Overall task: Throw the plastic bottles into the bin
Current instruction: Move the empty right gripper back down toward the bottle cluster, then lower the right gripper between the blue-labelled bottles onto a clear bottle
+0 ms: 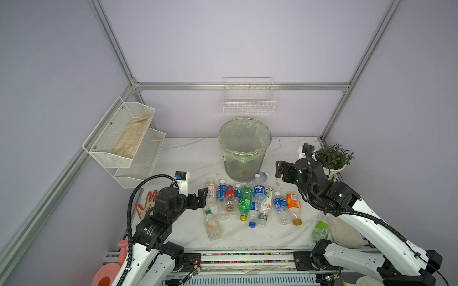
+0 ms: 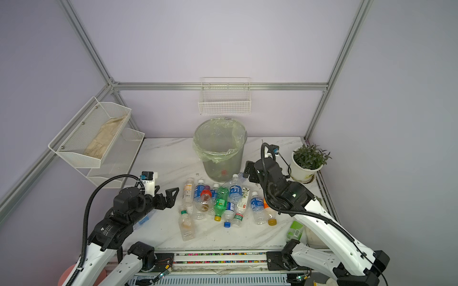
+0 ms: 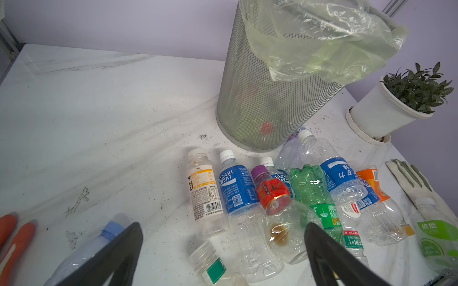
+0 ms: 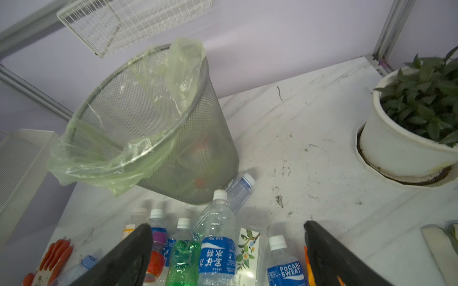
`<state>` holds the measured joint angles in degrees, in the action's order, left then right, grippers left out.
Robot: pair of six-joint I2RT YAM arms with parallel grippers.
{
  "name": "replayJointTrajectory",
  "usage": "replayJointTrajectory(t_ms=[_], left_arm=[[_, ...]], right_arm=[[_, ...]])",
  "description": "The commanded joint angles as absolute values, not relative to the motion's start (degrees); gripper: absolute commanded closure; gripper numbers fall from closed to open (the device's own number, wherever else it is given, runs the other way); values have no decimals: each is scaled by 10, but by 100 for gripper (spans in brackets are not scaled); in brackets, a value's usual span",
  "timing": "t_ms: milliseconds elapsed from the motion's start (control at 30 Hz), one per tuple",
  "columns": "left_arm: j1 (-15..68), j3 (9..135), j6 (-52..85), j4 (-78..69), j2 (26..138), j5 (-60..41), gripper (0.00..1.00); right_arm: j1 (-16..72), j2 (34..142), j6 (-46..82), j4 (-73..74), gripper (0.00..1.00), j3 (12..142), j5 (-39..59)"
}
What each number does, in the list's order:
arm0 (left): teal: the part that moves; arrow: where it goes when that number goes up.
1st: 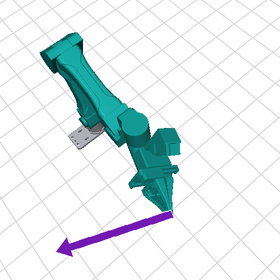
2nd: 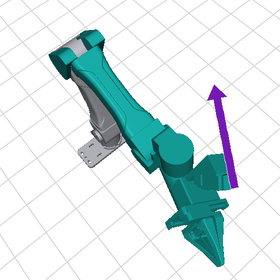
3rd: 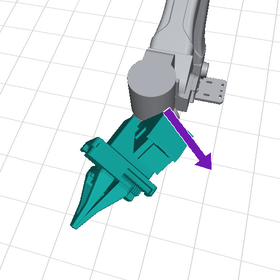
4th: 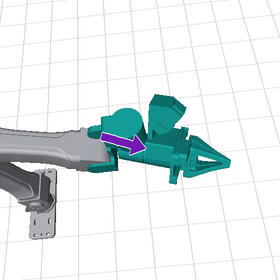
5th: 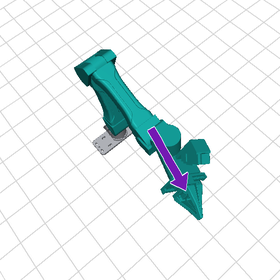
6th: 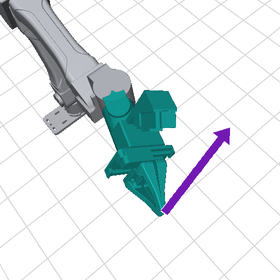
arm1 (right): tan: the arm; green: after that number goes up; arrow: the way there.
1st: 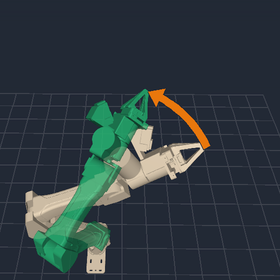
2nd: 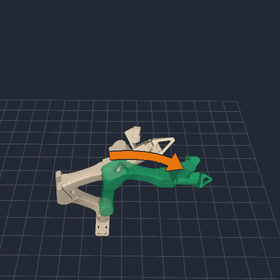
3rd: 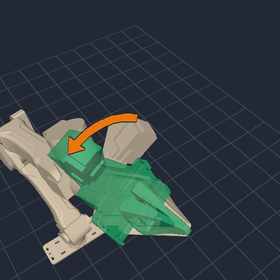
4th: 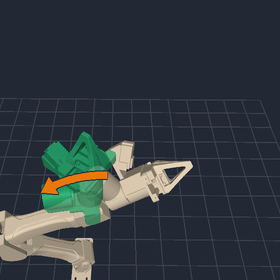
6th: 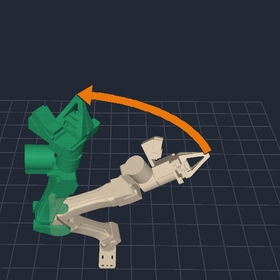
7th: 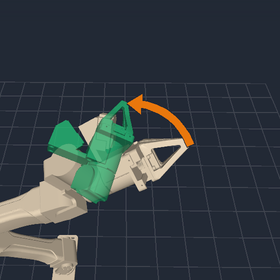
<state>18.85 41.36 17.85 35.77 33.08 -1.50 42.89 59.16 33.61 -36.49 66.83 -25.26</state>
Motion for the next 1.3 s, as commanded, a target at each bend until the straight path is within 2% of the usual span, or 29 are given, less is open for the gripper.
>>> replayJointTrajectory(t_ms=[0, 433, 733, 1267], left_arm=[[196, 403, 173, 358, 339, -23, 0], [220, 404, 171, 360, 342, -21, 0], [232, 403, 166, 357, 342, -31, 0], [236, 402, 165, 354, 342, -42, 0]], right_arm=[[432, 591, 374, -399, 3, 629, -223], [432, 575, 403, -385, 5, 527, -146], [432, 605, 414, -387, 7, 514, -130], [432, 593, 446, -354, 14, 439, -80]])
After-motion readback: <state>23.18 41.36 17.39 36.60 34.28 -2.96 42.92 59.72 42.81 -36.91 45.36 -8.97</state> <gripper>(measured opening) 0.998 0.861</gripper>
